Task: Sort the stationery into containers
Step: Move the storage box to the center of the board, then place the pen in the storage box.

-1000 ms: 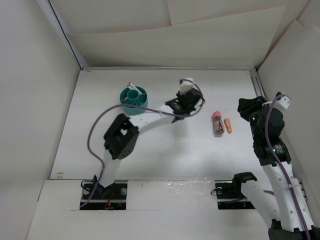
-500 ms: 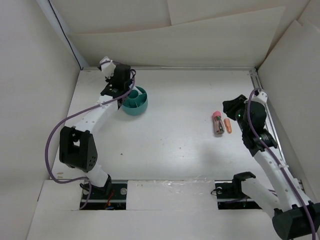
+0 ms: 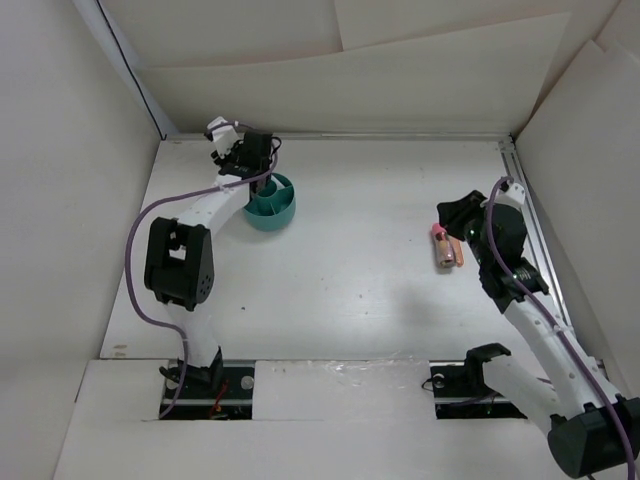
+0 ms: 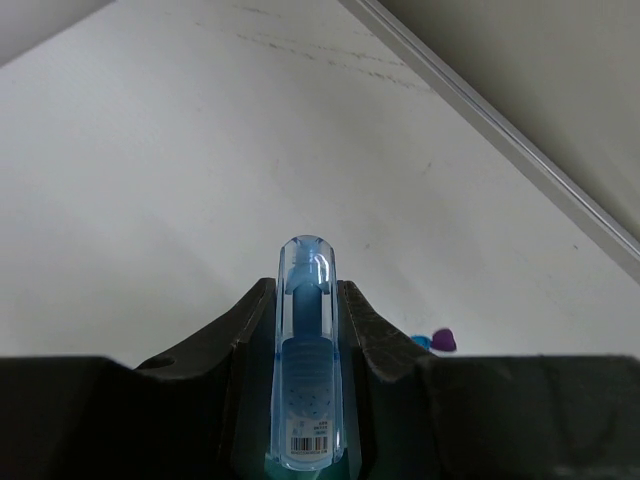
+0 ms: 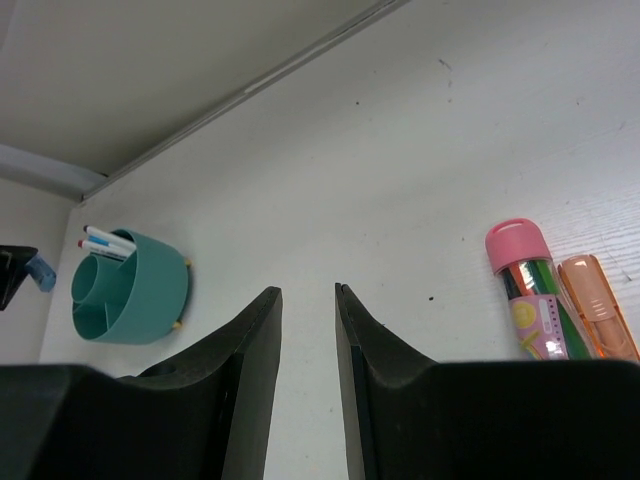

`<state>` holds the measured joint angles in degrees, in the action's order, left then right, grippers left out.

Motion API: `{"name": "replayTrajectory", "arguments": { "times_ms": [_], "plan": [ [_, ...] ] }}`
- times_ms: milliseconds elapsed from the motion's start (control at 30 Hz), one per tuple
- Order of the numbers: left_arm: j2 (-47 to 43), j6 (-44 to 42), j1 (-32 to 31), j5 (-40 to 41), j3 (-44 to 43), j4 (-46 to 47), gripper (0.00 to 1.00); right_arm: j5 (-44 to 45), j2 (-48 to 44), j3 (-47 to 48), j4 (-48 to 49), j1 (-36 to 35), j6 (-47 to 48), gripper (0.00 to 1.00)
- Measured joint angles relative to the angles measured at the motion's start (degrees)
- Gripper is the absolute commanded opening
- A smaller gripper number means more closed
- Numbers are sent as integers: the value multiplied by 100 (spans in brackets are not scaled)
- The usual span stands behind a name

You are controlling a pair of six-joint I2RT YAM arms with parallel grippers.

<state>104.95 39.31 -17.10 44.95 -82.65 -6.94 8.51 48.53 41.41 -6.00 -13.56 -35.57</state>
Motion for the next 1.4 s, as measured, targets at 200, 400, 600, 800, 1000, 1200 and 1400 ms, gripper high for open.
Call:
{"name": "replayTrajectory", "arguments": {
  "times_ms": [200,400,600,800,1000,1200,1400],
  "plan": [
    [479,-297,-136,684,-306,-81,4,0,-17,0,15,-2,0,34],
    [750,-457,-398,1139,-498,-136,4,0,-17,0,22,0,2,34],
    [979,-638,-610,1692,-704,-175,4,0,-24,0,26,0,0,34],
    [1300,-739,-660,1974,-903,-238,4,0,-57,0,35,-2,0,34],
    [1469,-846,-669,2197,-940,-264,4,0,-59,0,42,-2,0,34],
    [1596,-1003,-669,2465,-962,-181,4,0,-59,0,44,0,0,34],
    [1633,-1097,-693,2664,-962,-79,12,0,-59,0,44,0,0,34]
  ]
}}
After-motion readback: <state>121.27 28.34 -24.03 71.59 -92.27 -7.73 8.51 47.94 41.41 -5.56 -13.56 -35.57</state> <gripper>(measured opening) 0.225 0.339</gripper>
